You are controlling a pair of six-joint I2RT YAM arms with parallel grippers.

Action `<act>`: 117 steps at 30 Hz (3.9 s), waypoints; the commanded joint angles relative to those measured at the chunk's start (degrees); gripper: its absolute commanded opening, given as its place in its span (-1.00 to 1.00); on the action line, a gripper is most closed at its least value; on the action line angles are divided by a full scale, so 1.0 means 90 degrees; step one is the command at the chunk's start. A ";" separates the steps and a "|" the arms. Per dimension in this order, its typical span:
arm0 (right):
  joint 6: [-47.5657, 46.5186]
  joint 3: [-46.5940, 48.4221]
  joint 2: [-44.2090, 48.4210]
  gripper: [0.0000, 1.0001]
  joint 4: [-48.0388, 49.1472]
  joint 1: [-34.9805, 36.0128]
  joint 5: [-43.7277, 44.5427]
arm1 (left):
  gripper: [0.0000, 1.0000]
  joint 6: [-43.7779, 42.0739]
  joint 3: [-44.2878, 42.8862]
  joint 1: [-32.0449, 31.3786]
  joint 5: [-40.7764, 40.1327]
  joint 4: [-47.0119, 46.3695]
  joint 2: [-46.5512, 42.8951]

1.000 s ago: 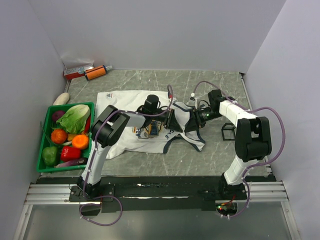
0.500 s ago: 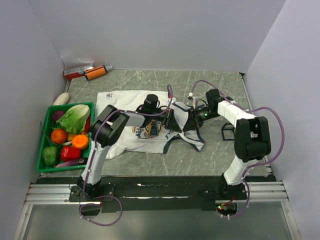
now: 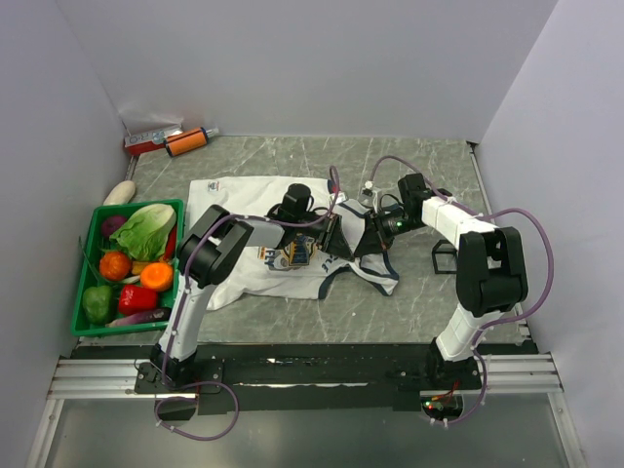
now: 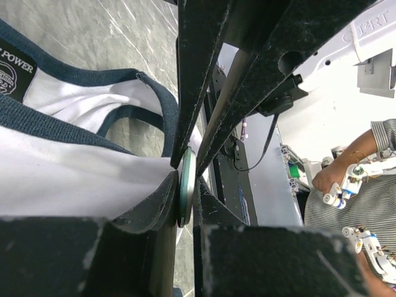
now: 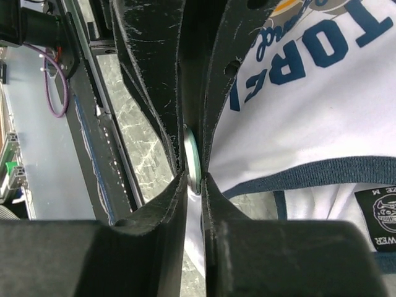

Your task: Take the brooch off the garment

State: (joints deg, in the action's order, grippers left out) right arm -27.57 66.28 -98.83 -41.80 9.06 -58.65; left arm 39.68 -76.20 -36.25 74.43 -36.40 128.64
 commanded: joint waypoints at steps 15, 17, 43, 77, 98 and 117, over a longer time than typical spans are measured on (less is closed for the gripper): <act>-0.0150 -0.0255 0.0307 -0.92 0.0142 0.0165 -0.0212 | -0.98 -0.0171 -0.0234 -0.0113 -0.0096 0.0097 -0.0231; -0.0042 -0.0265 0.0346 -1.00 0.0191 0.0175 -0.0066 | -0.74 -0.0491 -0.0360 -0.0113 -0.0330 0.0682 -0.0279; -0.0342 -0.0041 0.0141 -0.63 -0.0733 0.0536 -0.0699 | -0.98 -0.1343 -0.0595 -0.0367 -0.1699 0.2161 -0.0553; -0.0404 -0.0362 0.0297 -0.08 -0.0776 0.0020 -0.0875 | -0.98 0.0865 0.0352 0.0004 -0.0917 -0.1318 -0.0582; 0.0144 -0.0441 0.0444 -0.17 -0.0453 -0.0704 -0.1012 | -0.98 0.0747 0.0254 0.0014 -0.0917 -0.1063 -0.0494; 0.0739 -0.0070 -0.0034 -0.53 0.0172 -0.0743 -0.0749 | -0.98 0.0572 0.0059 -0.0045 -0.0673 -0.0790 -0.0416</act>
State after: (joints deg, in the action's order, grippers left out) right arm -21.08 62.74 -97.73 -41.47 2.76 -64.97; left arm 47.09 -73.23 -36.47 66.78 -43.90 126.15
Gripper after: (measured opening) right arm 0.243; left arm 0.077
